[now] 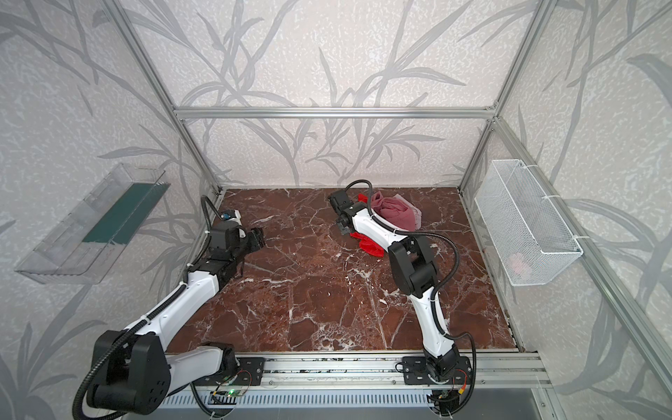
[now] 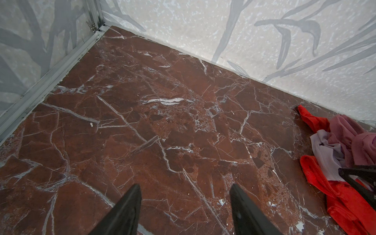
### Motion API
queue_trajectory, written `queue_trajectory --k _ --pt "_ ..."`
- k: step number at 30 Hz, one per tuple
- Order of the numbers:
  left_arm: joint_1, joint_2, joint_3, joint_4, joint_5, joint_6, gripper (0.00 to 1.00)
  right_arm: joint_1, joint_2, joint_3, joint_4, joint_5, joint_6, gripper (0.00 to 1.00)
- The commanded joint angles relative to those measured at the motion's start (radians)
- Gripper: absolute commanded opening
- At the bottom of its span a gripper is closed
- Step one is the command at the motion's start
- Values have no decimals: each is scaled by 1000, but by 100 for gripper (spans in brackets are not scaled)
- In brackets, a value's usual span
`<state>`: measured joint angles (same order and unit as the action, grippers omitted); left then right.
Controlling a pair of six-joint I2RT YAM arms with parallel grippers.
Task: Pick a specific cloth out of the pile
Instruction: 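Lower the right gripper and pinch the lavender ribbed shirt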
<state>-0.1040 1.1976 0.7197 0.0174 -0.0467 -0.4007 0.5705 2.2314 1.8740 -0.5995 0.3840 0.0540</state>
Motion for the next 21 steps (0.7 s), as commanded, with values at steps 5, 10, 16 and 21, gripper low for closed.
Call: queue_trajectory --k 5,10,16,21 --pt "-3 7 8 33 -8 1 67 -25 80 117 -89 45 -33 29" --pt "-2 14 7 33 -14 2 67 -26 127 185 -129 56 -39 30" --pt "-2 26 8 39 -18 5 67 -26 142 210 -146 49 -41 30" --pt "-2 38 13 37 -19 1 67 -28 156 216 -157 38 -45 29"
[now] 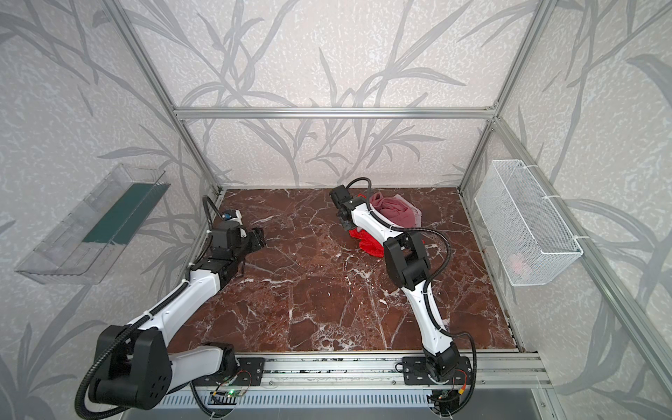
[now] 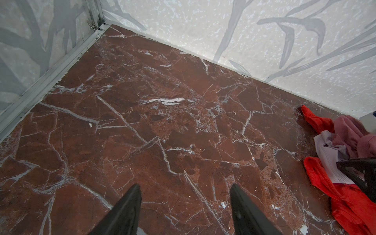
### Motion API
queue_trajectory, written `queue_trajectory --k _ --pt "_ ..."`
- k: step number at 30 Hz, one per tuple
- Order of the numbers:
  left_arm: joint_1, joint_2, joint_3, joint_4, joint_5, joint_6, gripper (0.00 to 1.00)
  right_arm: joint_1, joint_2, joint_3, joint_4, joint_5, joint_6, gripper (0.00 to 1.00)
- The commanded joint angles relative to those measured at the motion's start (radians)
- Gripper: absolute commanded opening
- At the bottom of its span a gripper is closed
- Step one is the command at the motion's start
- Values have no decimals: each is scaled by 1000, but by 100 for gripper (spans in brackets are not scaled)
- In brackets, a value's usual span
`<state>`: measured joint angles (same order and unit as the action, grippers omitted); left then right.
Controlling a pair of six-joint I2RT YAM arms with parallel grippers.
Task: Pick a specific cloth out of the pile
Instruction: 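Lower the right gripper and pinch the lavender ribbed shirt, then lift the lavender shirt up out of the pile with the right gripper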
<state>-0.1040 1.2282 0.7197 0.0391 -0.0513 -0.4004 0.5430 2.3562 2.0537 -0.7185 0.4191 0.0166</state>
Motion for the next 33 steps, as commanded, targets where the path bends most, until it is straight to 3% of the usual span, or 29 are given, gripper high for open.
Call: queue_trajectory --k 1,11,14,16,20,33 --pt "-2 7 14 13 -15 0 67 -1 37 39 -42 3 -6 29" --pt "-2 9 21 0 -22 0 67 -9 64 67 -57 3 -15 21" --pt "-2 12 23 -3 -28 1 67 -12 64 67 -58 5 -17 13" --pt "-2 14 22 -2 -31 -3 67 -14 63 65 -61 10 -17 0" --pt "-3 16 27 -6 -29 -8 67 -16 43 76 -98 1 6 0" --pt "-2 -24 116 -77 15 -34 66 -73 -371 -55 40 -149 3 0"
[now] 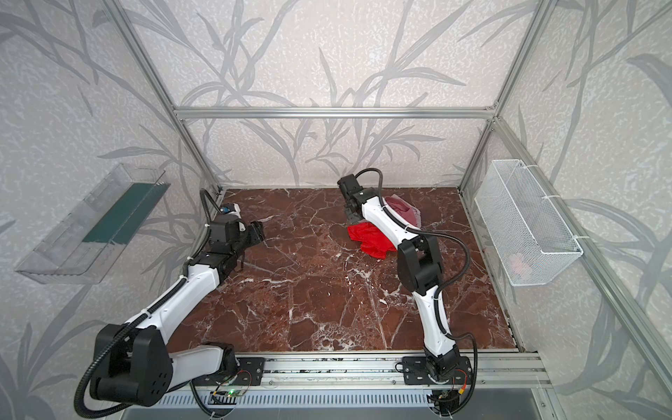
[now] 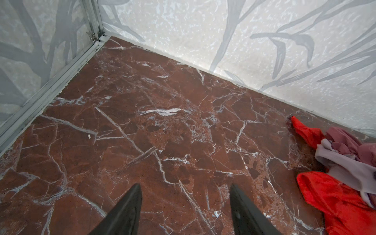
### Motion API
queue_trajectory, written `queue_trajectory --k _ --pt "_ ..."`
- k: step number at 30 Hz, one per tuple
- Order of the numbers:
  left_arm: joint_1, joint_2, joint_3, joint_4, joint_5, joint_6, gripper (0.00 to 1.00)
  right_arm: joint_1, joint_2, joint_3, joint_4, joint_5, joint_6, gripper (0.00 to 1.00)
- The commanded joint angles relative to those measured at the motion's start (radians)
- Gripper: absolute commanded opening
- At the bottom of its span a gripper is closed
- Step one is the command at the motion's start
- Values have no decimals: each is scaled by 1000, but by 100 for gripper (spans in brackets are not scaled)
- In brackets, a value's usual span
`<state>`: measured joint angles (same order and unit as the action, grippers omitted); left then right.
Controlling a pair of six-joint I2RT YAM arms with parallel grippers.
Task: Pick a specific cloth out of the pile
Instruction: 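Lift the lavender shirt up out of the pile with the right gripper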
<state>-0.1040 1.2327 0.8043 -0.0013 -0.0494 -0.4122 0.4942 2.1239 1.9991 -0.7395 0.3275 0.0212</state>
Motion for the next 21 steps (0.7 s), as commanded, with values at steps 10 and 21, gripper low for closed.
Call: queue_trajectory --k 10,21 --pt "-5 -72 69 -68 65 -62 66 -115 -220 313 -121 -177 -8 0" --pt "-9 -59 130 -156 114 -50 63 -182 -112 918 -386 -242 -15 0"
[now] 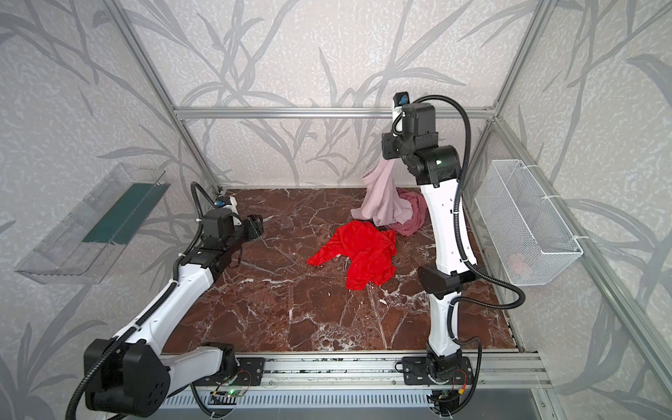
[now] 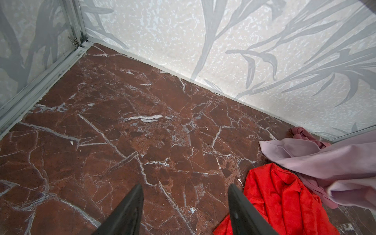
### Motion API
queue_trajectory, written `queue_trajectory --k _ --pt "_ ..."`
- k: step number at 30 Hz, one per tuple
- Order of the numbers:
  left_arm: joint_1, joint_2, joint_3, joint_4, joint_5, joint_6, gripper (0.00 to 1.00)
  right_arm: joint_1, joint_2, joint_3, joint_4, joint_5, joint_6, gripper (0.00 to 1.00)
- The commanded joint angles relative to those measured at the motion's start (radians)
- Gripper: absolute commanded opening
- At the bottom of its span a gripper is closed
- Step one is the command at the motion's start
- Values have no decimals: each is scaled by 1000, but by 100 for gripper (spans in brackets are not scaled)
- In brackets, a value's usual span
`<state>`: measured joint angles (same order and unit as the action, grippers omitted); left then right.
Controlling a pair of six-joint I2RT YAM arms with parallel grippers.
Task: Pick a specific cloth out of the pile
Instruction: 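Lift the lavender shirt up out of the pile with the right gripper, then swing the held lavender shirt toward the left gripper and lower it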
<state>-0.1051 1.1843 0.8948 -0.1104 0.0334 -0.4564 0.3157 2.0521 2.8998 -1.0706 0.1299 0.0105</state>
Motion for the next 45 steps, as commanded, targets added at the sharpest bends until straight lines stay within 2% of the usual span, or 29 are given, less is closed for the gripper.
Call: queue_trajectory --k 1,5,11,15,21,27,29,34,45 --pt "-7 -11 44 -54 40 -4 62 -3 -81 -38 -25 -62 -7 0" --pt "-20 -15 57 -107 59 18 60 -4 -217 -227 81 -107 4 0" --pt "-70 -37 66 -171 31 34 59 -1 -232 -111 45 -302 52 0" --pt "-92 -70 91 -223 15 19 58 5 -256 -110 78 -454 74 0" --pt "-99 -176 122 -283 -12 -24 56 28 -300 -139 243 -747 206 0" --pt "-99 -262 146 -329 -6 -53 56 75 -340 -172 457 -913 362 0" --pt "-99 -280 154 -352 -7 -55 56 99 -368 -175 490 -936 401 0" --pt "-99 -330 170 -399 -38 -53 56 200 -351 -196 474 -918 369 0" --pt "-99 -420 208 -479 -76 -48 55 496 -129 -147 358 -801 218 0"
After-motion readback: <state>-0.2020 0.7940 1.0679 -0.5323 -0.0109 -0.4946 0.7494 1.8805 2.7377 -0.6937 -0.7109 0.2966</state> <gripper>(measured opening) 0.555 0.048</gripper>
